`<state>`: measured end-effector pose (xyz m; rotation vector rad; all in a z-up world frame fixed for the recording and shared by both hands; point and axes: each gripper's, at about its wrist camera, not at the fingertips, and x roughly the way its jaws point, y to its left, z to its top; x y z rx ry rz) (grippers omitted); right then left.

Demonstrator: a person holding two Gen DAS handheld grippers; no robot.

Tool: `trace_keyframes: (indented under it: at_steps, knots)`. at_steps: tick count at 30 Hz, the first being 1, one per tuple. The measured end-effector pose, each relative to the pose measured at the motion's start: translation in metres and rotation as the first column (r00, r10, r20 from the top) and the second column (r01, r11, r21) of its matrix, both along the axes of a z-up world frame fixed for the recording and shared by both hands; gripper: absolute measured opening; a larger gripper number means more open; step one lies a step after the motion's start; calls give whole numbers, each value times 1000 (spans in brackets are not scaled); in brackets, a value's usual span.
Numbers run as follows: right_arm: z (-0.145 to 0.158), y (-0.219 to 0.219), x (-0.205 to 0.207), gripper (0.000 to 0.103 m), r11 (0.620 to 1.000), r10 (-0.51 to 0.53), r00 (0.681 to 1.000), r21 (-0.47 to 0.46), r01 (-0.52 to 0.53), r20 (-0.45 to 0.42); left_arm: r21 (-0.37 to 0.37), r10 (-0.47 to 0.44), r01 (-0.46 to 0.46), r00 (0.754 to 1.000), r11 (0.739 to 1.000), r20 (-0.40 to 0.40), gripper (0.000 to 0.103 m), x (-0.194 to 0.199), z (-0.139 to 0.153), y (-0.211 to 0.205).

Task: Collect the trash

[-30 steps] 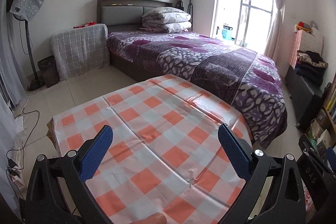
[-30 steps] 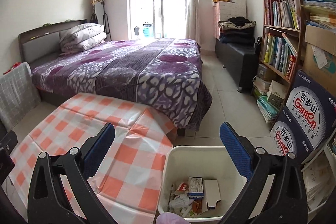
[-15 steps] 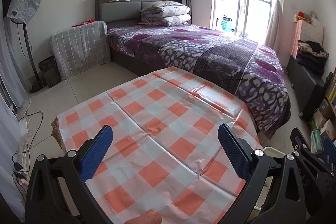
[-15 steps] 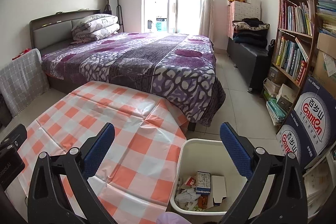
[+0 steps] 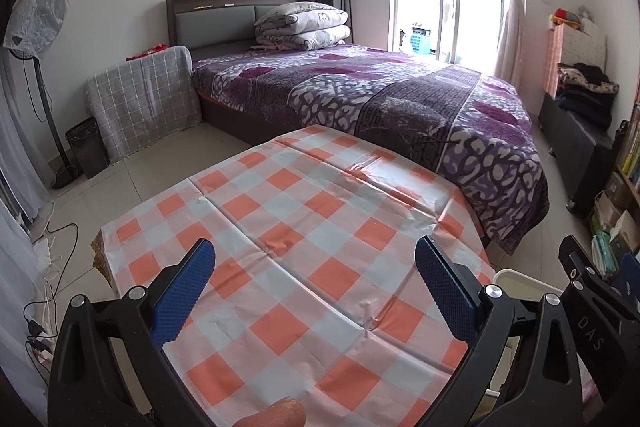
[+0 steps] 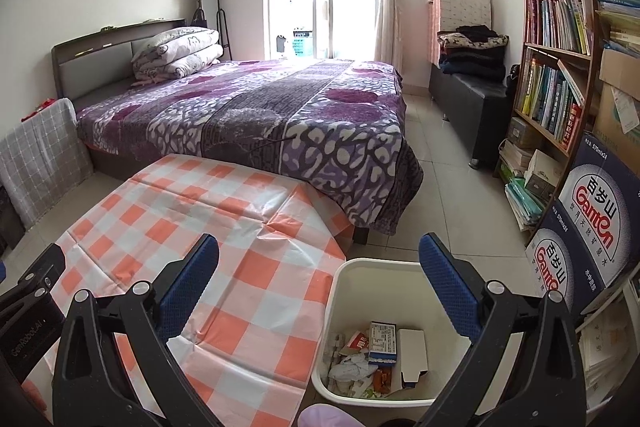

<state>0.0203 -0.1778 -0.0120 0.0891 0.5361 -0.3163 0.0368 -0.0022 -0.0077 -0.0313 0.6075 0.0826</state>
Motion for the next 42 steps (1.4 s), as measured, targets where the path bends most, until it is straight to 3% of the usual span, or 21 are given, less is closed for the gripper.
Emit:
trace_keyframes:
  at_steps: [42]
  knots:
    - [-15,-6,-3,96,999,10,999,41,-8,-47,1,-19,19,1000,1000,-24,96,2,-8,-10]
